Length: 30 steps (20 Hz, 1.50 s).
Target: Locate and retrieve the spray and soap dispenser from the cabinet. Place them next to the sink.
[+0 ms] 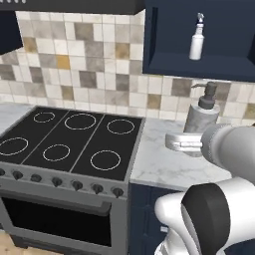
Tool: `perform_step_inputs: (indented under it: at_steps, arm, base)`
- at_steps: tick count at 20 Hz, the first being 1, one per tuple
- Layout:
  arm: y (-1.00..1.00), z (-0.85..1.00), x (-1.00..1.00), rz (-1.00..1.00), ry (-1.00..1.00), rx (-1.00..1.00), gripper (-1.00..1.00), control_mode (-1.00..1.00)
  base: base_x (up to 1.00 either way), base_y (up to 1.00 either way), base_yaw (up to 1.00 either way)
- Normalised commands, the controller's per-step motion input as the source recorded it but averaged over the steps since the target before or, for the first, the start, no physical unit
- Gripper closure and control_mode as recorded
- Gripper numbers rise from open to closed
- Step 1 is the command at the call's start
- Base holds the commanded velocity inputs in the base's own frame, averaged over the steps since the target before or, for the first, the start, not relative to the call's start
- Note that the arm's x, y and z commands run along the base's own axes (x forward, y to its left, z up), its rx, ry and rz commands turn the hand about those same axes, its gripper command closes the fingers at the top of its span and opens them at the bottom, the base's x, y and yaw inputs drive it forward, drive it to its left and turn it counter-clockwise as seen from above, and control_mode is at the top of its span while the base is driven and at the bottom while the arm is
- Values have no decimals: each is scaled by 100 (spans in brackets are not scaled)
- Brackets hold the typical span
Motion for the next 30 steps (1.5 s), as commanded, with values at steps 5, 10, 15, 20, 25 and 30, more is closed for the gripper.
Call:
perform_step_inputs:
  at_steps: [5,10,15,20,25,30]
  arm:
    - [0,0,0,0,0,0,100,100]
    - [0,0,0,0,0,0,100,100]
    - [0,0,0,0,0,0,100,100]
    - [0,0,0,0,0,0,100,100]
    - [0,0,0,0,0,0,100,100]
    - [0,0,0,0,0,0,100,100]
  base:
    - [0,23,49]
    - [0,20,50]
    - [-1,28,42]
    - [-28,56,13]
    - [-16,76,11]
    - [-6,69,27]
